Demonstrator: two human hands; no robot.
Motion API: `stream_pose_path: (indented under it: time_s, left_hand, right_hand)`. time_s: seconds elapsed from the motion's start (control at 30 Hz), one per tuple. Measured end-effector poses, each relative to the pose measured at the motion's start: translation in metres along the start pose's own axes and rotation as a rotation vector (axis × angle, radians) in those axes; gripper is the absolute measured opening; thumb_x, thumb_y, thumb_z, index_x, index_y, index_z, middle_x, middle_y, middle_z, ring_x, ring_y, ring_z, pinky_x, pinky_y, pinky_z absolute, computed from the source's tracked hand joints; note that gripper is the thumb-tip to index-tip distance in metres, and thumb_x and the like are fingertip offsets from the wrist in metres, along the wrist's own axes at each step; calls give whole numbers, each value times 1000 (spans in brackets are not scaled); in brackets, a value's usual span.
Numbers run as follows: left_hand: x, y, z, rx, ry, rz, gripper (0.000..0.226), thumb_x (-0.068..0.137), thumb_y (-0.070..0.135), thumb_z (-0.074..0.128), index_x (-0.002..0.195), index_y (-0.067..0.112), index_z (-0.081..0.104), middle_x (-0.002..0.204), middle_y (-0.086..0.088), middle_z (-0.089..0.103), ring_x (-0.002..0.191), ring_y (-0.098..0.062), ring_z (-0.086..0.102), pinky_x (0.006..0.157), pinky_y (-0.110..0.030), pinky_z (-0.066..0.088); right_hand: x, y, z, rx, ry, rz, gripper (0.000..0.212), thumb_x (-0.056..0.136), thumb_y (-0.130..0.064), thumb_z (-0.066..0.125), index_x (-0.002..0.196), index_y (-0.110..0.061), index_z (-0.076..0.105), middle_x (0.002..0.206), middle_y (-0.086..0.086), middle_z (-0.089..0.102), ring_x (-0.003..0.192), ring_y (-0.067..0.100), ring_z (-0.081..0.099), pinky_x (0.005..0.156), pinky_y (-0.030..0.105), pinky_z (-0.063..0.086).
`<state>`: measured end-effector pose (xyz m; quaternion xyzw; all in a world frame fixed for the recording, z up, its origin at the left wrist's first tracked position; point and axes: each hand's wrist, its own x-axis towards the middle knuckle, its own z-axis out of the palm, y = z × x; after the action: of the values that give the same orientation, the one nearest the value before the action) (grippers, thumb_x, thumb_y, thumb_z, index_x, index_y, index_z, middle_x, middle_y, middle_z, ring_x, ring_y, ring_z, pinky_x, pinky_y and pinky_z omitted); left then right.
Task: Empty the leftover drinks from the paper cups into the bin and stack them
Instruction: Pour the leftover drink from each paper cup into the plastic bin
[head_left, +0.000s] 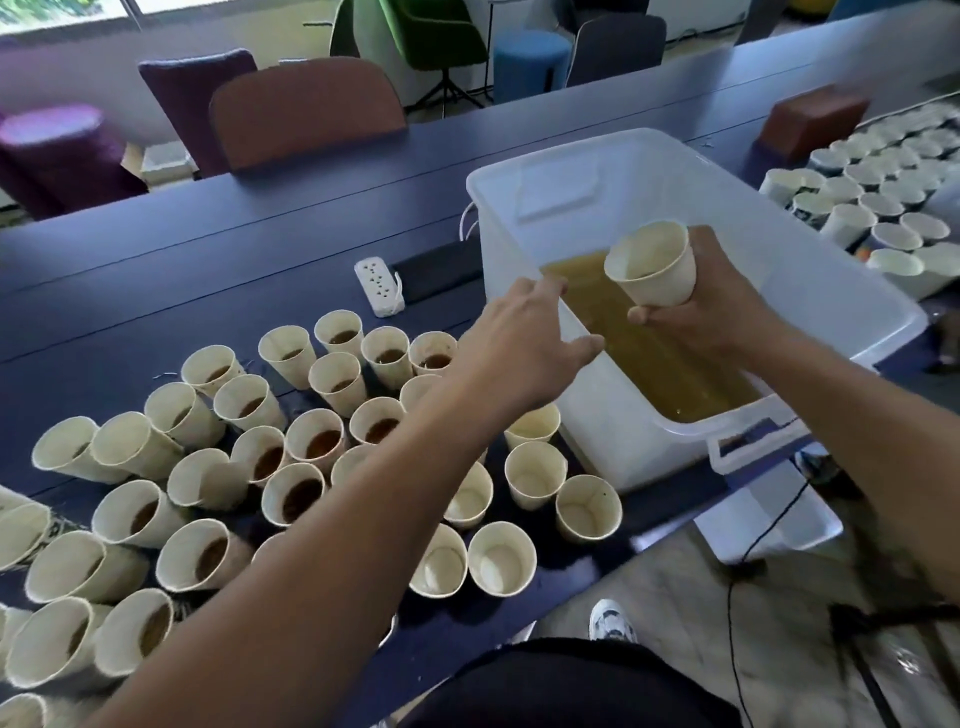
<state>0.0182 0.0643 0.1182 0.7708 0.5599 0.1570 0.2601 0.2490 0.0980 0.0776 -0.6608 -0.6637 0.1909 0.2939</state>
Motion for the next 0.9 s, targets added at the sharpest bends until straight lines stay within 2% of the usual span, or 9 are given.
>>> stream_pose_path:
  time_s: [0.07,0.2,0.4,0.57,0.67,0.77,0.9]
  left_hand:
    - [3,0,9,34,-27,3,74,93,52,64,154,24,34,157,3,37,140,-24,39,108,-45,40]
    - [9,0,22,66,-74,-4,88,88,60,67,158,24,27,164,5,26,144,-26,36,111,-49,40]
    - [13,0,31,84,-120,-41,93,84,64,70,158,28,26,168,12,15,147,-22,34,111,-51,40]
    - [13,0,34,107,-125,-77,100,83,67,69,161,25,20,168,17,9,149,-18,32,107,-50,44]
    - [13,-1,34,113,-135,-81,102,83,68,68,161,26,18,168,18,6,149,-17,32,106,-50,45]
    - [13,-3,36,105,-143,-84,102,82,69,67,161,27,18,168,19,5,149,-19,32,107,-51,45]
    - [14,-4,37,94,-141,-85,102,82,69,68,161,27,18,168,19,6,150,-20,32,110,-53,42]
  right_hand:
    - [0,8,-2,-21,-16,47,83,81,-24,82,141,-20,25,128,3,43,110,17,47,85,34,44]
    - [1,20,-2,-37,-49,89,81,82,-21,81,139,-18,24,122,1,40,109,22,49,82,36,45]
    - [5,28,2,-47,-76,109,79,81,-23,82,136,-21,25,120,0,42,108,23,51,80,37,46]
    - [2,27,2,-100,-113,119,77,80,-24,82,134,-24,27,121,3,47,111,28,54,91,50,51]
    - [1,24,3,-181,-113,121,73,81,-24,81,134,-24,31,123,8,54,108,31,57,92,50,50]
    - [1,23,5,-315,-88,103,68,83,-28,79,132,-26,33,121,9,57,107,34,59,96,59,46]
    - [3,25,5,-427,-51,99,62,84,-32,77,131,-22,37,117,13,60,106,38,60,97,57,37]
